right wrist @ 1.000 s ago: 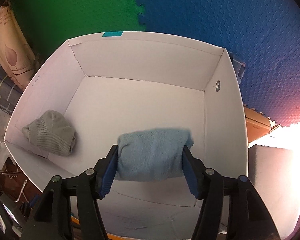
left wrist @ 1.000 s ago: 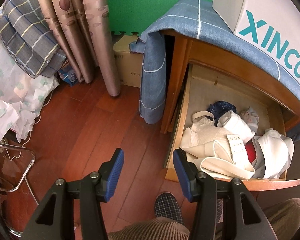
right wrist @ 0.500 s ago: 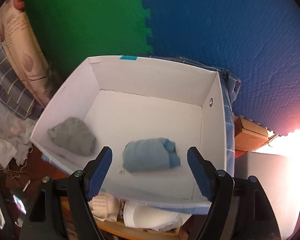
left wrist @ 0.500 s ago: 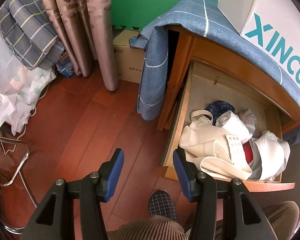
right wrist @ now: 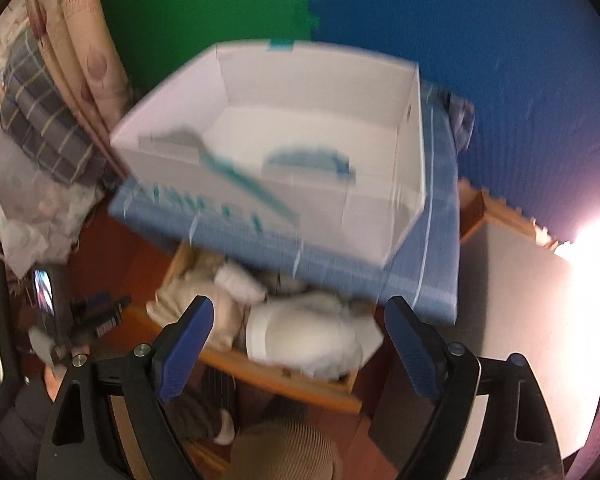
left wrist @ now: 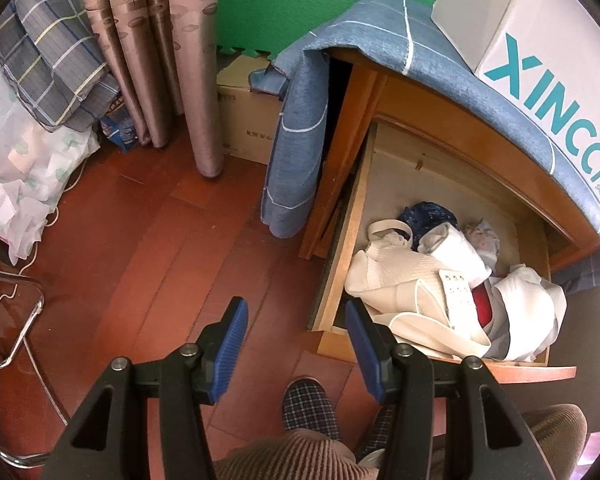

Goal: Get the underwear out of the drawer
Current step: 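Move the open right tool back down to the drawer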

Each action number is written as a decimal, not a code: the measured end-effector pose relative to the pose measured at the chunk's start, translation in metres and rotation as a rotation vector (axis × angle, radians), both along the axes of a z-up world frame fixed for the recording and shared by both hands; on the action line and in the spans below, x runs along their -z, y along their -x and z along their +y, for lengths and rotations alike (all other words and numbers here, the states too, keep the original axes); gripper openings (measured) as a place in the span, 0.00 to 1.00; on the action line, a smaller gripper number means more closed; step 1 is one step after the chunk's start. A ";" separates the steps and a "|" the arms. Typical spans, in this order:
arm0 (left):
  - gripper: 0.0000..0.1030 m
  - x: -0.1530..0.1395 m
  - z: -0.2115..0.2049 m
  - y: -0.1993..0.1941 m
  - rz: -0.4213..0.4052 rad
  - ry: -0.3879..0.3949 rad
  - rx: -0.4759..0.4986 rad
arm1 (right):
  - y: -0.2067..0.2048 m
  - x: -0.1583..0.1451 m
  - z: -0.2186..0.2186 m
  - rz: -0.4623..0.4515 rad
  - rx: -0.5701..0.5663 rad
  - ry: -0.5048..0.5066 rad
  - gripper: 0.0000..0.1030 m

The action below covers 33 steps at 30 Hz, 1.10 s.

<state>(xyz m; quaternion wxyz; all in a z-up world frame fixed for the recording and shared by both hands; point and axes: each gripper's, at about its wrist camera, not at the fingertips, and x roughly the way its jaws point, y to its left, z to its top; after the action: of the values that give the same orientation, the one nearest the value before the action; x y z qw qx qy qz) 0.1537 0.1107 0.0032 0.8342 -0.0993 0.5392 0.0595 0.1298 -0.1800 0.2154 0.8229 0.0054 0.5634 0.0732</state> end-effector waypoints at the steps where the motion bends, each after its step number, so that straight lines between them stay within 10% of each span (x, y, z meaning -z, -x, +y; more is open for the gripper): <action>1: 0.51 0.000 0.000 0.000 0.001 0.002 0.002 | 0.005 0.011 0.000 0.025 0.001 -0.006 0.83; 13: 0.51 0.000 -0.006 0.001 -0.004 0.025 0.048 | 0.022 0.139 0.000 0.294 0.116 -0.131 0.86; 33: 0.51 0.003 -0.016 0.000 0.007 0.002 0.097 | -0.024 0.215 0.019 0.373 0.263 -0.060 0.96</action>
<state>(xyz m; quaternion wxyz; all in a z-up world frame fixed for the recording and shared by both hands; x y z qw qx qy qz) 0.1539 0.0948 0.0004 0.8341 -0.0736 0.5464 0.0188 0.1542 -0.1607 0.0007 0.7064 0.1168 0.6978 -0.0204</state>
